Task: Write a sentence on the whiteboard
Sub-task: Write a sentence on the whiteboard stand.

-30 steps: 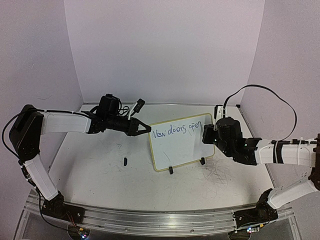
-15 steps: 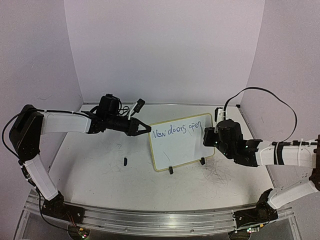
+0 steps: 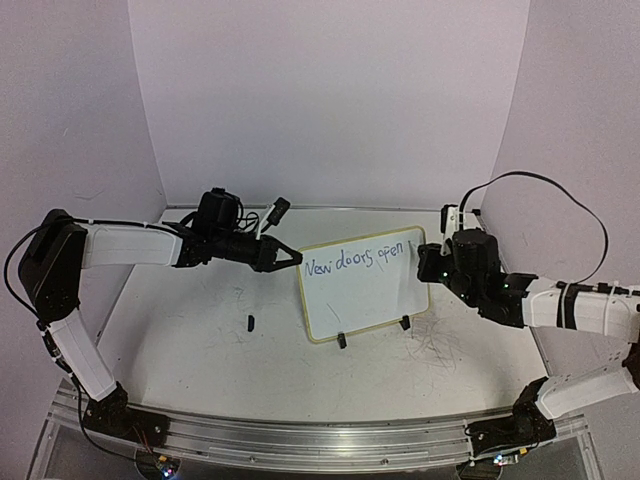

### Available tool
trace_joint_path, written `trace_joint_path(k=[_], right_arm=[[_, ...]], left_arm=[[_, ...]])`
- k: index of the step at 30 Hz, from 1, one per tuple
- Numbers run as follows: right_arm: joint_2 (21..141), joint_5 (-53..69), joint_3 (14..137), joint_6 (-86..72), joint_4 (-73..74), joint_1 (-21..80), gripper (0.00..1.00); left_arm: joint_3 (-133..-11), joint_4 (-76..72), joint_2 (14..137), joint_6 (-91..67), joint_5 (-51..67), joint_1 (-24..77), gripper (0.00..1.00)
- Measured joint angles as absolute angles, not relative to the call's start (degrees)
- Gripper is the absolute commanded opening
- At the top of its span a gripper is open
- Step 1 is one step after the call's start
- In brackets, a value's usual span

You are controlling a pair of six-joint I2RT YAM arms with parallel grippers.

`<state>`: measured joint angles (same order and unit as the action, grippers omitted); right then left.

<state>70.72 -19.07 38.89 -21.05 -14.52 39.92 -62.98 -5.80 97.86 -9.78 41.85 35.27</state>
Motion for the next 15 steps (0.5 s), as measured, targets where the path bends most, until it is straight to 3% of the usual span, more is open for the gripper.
trace_joint_path(k=[15], right_arm=[[71.48, -15.9, 38.89, -19.53, -17.17, 39.81, 0.0]], left_arm=[[-62.99, -5.8, 97.86, -9.78, 41.87, 35.27, 0.0]])
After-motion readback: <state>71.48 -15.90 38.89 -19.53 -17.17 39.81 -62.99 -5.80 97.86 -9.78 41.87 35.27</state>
